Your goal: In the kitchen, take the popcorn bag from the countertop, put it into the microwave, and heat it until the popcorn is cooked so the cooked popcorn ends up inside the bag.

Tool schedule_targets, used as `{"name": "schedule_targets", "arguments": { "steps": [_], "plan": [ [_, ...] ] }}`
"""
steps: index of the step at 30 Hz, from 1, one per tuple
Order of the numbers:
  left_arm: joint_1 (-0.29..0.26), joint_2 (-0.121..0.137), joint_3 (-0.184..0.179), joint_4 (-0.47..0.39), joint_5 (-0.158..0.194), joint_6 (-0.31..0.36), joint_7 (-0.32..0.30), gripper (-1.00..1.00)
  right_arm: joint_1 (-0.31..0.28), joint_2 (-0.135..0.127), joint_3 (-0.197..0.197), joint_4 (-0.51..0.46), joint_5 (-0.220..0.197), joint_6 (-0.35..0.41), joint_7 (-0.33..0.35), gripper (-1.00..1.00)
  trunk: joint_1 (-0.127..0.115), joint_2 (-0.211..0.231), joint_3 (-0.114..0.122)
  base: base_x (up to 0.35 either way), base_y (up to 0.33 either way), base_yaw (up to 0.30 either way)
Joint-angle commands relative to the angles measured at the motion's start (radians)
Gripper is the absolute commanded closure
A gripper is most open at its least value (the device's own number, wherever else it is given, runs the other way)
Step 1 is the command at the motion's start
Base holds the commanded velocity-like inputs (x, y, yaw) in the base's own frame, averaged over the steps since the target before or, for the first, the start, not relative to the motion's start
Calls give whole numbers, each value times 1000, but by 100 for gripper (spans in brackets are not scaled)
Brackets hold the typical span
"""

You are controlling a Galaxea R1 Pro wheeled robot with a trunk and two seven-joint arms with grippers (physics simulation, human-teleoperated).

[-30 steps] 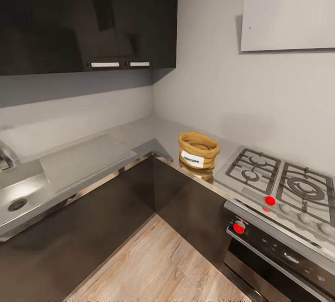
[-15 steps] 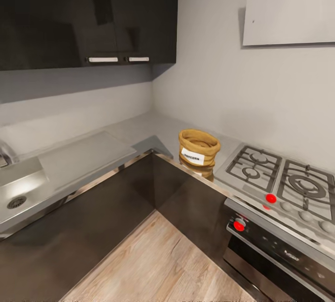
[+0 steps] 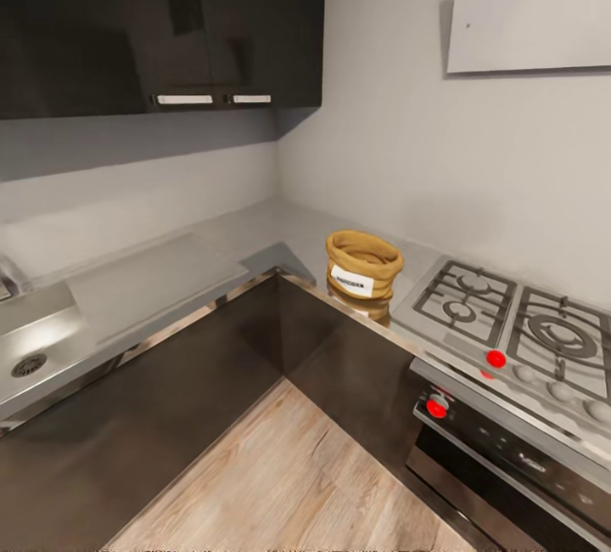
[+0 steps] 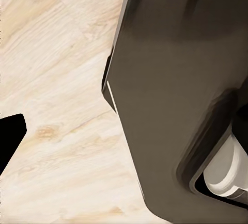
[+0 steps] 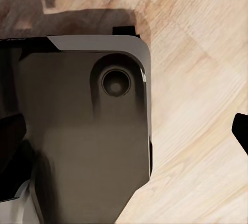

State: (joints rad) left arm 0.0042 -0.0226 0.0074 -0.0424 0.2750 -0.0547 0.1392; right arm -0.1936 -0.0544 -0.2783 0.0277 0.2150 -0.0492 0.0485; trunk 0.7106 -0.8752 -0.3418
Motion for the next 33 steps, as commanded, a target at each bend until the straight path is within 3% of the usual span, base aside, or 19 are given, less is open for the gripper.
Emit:
{"name": "schedule_targets", "arguments": {
  "steps": [1,8,33],
  "plan": [
    [0,-1,1,-2,4,-2,6,-100,-1,0,-8,3,9,-5,2,-100,0,-1,-3,0,0,0],
    [0,-1,2,-2,5,-2,9,-100,-1,1,-8,3,9,-5,2,-100,0,-1,-14,0,0,0],
    [0,0,1,-2,6,-2,8,-100,-1,1,-7,3,9,-5,2,-100,-96,174,24,0,0,0]
  ]
}}
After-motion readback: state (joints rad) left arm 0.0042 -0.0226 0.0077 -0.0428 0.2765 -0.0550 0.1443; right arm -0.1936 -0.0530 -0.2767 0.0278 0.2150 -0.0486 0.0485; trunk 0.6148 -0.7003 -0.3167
